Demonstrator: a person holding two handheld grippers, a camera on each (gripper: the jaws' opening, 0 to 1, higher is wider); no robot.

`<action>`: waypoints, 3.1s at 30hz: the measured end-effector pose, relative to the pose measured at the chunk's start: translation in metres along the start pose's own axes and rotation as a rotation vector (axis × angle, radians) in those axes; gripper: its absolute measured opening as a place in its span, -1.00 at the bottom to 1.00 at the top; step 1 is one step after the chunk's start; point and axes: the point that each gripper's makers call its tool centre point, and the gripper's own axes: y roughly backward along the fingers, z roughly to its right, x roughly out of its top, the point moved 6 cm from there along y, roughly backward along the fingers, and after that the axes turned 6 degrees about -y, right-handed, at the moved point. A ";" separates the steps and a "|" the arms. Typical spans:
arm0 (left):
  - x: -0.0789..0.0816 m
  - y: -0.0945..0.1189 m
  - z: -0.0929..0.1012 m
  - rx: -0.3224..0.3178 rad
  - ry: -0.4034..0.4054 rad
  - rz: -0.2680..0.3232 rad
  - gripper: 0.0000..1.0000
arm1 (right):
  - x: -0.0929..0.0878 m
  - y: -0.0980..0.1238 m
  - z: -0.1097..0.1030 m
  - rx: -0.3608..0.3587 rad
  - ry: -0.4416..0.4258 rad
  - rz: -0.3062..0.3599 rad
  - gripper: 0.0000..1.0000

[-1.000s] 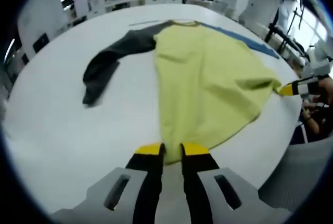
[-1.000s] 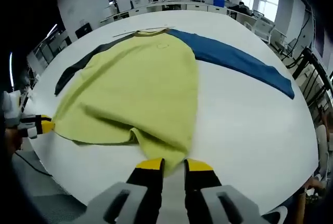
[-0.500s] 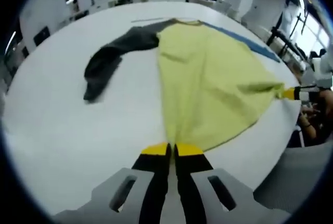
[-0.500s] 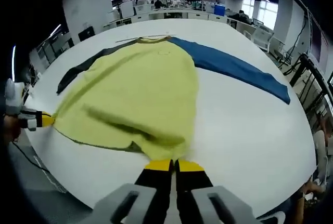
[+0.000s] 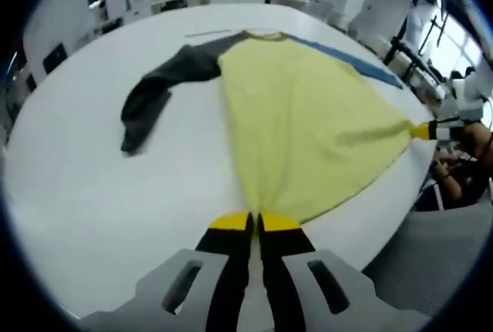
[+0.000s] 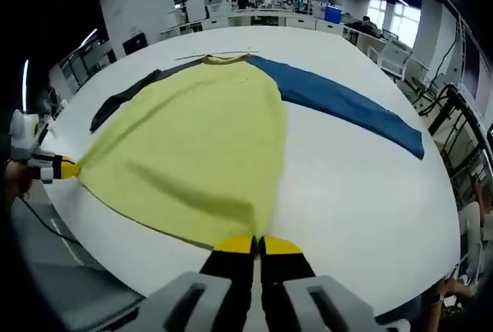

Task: Fold the garment on the visible template until the final outline fits inside the template.

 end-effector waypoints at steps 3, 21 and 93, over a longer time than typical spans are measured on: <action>-0.005 0.000 0.006 0.002 -0.016 -0.012 -0.99 | -0.004 -0.002 0.005 0.011 -0.024 -0.017 -1.00; -0.024 -0.004 0.010 0.027 -0.004 -0.065 -0.96 | -0.012 -0.006 0.012 0.017 -0.009 -0.063 -1.00; 0.020 0.003 0.008 0.040 -0.059 0.156 0.90 | 0.110 -0.044 0.238 -0.152 -0.350 0.121 -0.25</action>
